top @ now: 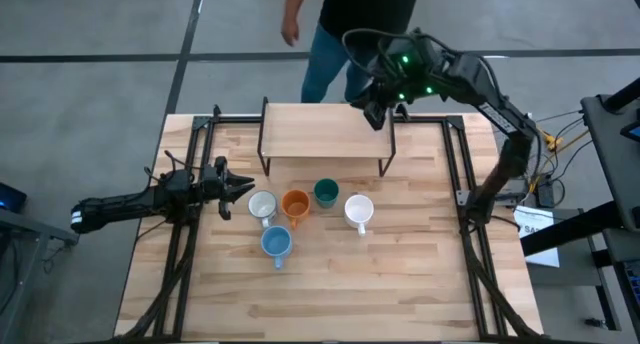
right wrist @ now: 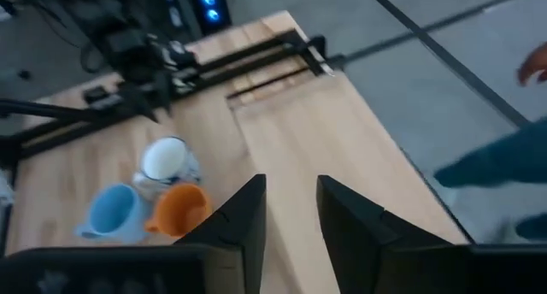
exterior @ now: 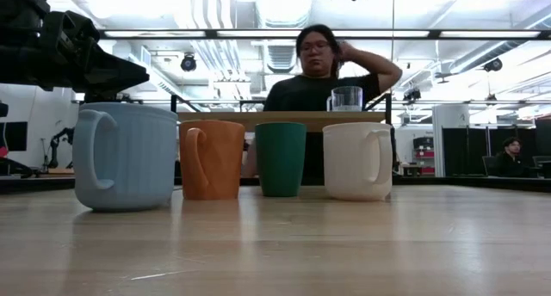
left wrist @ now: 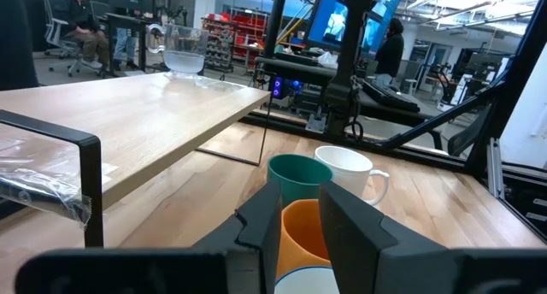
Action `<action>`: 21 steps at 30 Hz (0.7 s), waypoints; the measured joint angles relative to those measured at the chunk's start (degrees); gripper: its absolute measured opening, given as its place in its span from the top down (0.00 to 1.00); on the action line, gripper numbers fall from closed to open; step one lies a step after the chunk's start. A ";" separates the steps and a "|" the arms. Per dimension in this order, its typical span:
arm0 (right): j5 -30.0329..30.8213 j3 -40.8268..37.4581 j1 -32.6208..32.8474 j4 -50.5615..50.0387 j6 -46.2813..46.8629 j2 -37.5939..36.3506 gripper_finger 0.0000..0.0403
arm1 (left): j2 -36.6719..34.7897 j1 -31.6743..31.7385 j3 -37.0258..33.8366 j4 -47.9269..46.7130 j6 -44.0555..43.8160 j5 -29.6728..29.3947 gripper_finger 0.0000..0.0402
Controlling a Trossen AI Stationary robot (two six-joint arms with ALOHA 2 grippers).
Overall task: Stack small to large cups/mugs on shelf
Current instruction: Put the white mug on the shelf
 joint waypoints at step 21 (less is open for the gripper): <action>0.11 -58.38 6.14 34.25 8.18 -35.02 0.83 | 0.00 -0.02 0.00 -0.02 -0.02 0.00 0.83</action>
